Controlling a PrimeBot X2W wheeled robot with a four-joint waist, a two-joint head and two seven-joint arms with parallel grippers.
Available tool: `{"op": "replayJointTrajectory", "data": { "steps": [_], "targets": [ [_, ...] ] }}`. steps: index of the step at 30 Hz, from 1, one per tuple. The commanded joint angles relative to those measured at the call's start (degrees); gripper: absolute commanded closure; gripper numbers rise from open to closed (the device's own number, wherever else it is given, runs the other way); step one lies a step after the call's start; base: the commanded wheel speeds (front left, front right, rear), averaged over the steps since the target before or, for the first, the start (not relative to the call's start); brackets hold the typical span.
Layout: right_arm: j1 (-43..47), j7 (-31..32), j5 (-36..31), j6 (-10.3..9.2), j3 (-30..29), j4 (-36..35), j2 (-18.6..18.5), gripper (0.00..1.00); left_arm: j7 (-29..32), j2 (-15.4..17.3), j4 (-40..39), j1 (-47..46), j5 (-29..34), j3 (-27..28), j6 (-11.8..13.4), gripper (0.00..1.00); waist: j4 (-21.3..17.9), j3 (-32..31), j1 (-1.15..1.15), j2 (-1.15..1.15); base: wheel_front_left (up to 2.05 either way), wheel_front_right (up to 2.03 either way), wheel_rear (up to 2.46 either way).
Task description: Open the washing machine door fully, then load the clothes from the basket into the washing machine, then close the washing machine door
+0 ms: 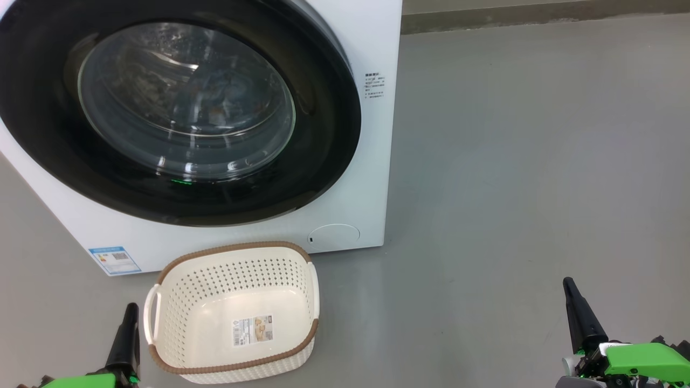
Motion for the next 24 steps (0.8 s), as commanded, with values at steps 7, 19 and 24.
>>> {"op": "replayJointTrajectory", "data": {
  "steps": [7, 19, 24],
  "targets": [
    [-2.27, 0.4, 0.08, -0.06, 0.95, -1.41, -0.33, 1.0, 0.26, 0.63, -1.1, -2.26, 0.0, 2.03, -0.62, 1.0, 0.0, 0.0, 0.0, 0.0, 0.0, 0.0, 0.0],
    [-2.28, 0.54, -0.06, -0.06, 0.78, -1.4, -0.21, 1.0, 0.38, 0.53, -1.09, -2.27, 0.12, 2.19, -0.62, 1.0, 0.0, 0.0, 0.0, 0.0, 0.0, 0.0, 0.0],
    [-2.29, 0.58, -0.1, -0.06, 0.73, -1.4, -0.17, 1.0, 0.41, 0.49, -1.09, -2.27, 0.16, 2.23, -0.62, 1.0, 0.0, 0.0, 0.0, 0.0, 0.0, 0.0, 0.0]
  ]
}}
